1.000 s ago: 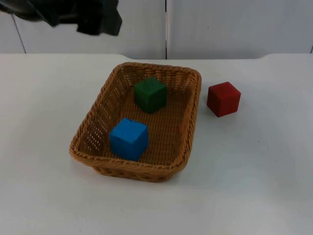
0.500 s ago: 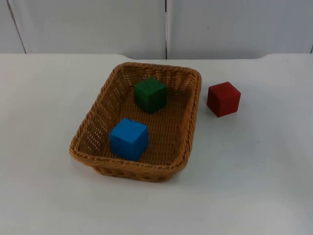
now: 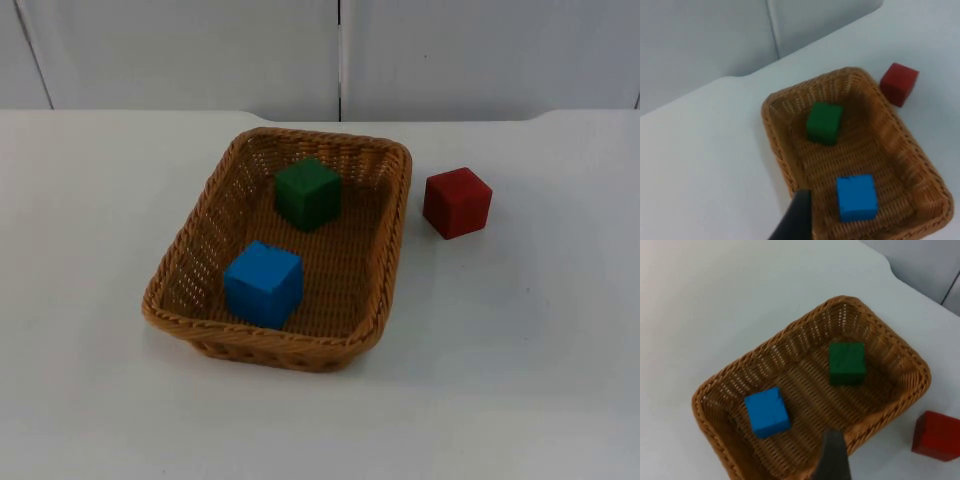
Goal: Pick up one cube with each hand and place exactly two cubes into the same basket, leaving the remaining cube outside.
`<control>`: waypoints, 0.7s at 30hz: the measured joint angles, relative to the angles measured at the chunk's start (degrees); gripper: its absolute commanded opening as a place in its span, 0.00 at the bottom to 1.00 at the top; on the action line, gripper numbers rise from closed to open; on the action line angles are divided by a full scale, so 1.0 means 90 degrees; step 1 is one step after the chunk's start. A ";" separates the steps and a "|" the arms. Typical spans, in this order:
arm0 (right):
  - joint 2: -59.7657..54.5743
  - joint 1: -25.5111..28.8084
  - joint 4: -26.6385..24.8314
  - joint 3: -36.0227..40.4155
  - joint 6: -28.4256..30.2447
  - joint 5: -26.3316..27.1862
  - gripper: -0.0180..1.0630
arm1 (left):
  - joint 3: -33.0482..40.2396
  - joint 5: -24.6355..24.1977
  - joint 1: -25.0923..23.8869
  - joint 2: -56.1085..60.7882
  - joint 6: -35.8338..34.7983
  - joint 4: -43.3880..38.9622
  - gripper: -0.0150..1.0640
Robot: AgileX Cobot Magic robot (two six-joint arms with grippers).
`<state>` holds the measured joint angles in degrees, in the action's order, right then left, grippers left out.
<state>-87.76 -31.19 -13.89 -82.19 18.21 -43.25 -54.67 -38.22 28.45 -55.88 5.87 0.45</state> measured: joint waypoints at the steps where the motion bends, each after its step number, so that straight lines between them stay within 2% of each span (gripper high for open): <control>1: 0.0157 0.0000 -0.0030 0.0226 0.0024 0.0097 0.58 | 0.0000 -0.0066 0.0000 0.0085 0.0078 0.0076 0.80; 4: 0.0484 0.0000 -0.0079 0.0633 0.0040 0.0296 0.58 | 0.0017 -0.0153 0.0000 0.0300 0.0182 0.0157 0.80; 8: 0.1190 0.0000 -0.0128 0.1495 0.0063 0.0633 0.58 | 0.0629 -0.0074 0.0000 0.0974 0.0275 0.0302 0.80; 14: 0.1922 0.0000 -0.0128 0.2201 0.0063 0.0724 0.58 | 0.1361 -0.0046 0.0000 0.1737 0.0275 0.0456 0.80; 21: 0.2625 0.0000 -0.0128 0.2792 0.0075 0.0813 0.58 | 0.1547 -0.0165 0.0000 0.2519 0.0275 0.0558 0.80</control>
<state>-64.13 -31.19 -15.05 -57.07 18.89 -35.93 -40.75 -39.70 28.45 -33.21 8.35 5.46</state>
